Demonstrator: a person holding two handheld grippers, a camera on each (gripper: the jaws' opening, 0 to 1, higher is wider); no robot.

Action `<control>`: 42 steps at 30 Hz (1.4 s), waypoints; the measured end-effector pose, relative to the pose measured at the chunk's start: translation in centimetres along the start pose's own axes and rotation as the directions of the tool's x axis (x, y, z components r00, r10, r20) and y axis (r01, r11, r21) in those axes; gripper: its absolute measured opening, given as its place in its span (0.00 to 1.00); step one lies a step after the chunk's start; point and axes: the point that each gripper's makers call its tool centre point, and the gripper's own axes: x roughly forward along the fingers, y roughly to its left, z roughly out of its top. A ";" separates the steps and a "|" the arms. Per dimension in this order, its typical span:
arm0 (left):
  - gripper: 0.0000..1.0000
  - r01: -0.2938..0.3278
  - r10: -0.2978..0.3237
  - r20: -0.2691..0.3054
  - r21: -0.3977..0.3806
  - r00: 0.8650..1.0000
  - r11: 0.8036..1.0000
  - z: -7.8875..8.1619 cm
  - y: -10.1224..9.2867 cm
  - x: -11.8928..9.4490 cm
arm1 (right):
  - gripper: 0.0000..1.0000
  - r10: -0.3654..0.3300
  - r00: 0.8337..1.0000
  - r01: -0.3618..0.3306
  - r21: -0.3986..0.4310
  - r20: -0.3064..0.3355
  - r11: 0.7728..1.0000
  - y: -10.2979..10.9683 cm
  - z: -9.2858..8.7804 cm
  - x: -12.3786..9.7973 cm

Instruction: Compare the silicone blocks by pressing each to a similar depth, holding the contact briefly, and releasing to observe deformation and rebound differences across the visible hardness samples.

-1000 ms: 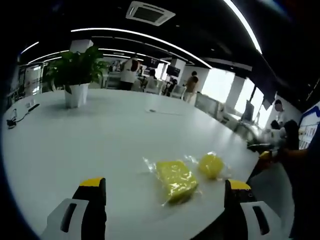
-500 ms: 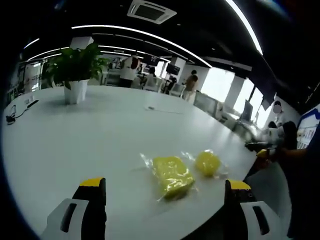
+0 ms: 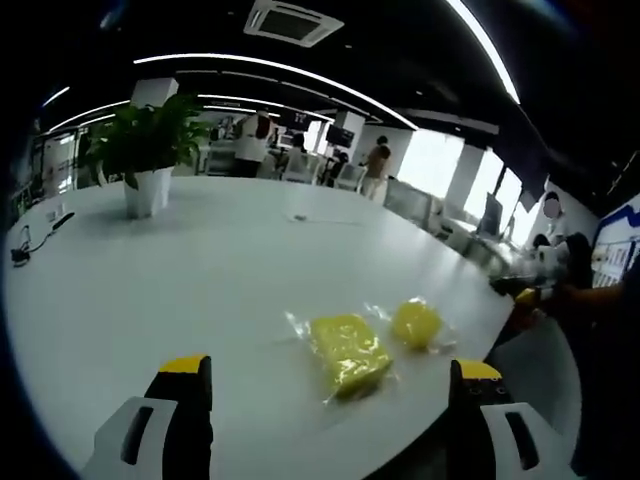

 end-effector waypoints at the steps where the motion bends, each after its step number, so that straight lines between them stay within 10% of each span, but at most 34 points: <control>1: 1.00 0.005 -0.005 -0.018 -0.007 1.000 1.000 0.0 -0.2 -0.3 | 0.97 -0.004 1.000 0.004 0.001 -0.002 1.000 0.0 0.0 -0.1; 25: 1.00 -0.012 0.010 -0.032 -0.053 0.999 0.999 4.2 1.1 0.7 | 0.97 0.025 0.999 -0.026 -0.018 -0.034 0.999 -2.0 3.7 -1.6; 42: 1.00 0.046 -0.057 -0.071 -0.146 0.996 0.988 5.0 2.9 3.2 | 0.97 0.016 1.000 -0.017 -0.024 -0.010 1.000 0.2 2.6 0.9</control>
